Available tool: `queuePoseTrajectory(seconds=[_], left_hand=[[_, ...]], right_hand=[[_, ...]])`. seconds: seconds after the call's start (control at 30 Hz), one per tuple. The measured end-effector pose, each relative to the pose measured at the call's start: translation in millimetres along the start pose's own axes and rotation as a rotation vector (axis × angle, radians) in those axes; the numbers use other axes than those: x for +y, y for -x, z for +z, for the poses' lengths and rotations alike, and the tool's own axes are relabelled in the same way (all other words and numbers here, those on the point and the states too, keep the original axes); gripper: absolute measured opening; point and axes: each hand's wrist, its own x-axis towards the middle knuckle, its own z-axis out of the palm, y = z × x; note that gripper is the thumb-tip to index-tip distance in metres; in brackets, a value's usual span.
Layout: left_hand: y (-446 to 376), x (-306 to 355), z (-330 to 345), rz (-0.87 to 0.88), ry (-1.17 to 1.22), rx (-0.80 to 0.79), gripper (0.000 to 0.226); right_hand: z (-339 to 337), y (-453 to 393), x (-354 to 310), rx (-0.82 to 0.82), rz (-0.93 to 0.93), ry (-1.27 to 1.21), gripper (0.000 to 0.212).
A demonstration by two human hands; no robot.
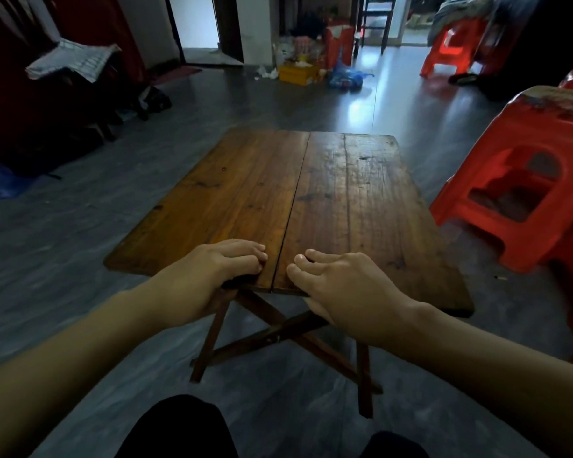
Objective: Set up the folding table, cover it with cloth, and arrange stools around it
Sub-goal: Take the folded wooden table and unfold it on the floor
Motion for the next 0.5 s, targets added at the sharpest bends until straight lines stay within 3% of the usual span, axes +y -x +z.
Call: queuePoseTrajectory(seconds=[0.3,0.5], left_hand=[[44.8,-5.7,19.6,-0.023,-0.092,-0.081,0.03],[48.8,-9.0,32.8,-0.078,-0.064,-0.026,0.033]], right_hand=[[30.2,-12.2,-40.7,0.031,-0.072,-0.009,0.037],[31.1,-13.2,-37.8,0.045,-0.062,-0.119,0.033]])
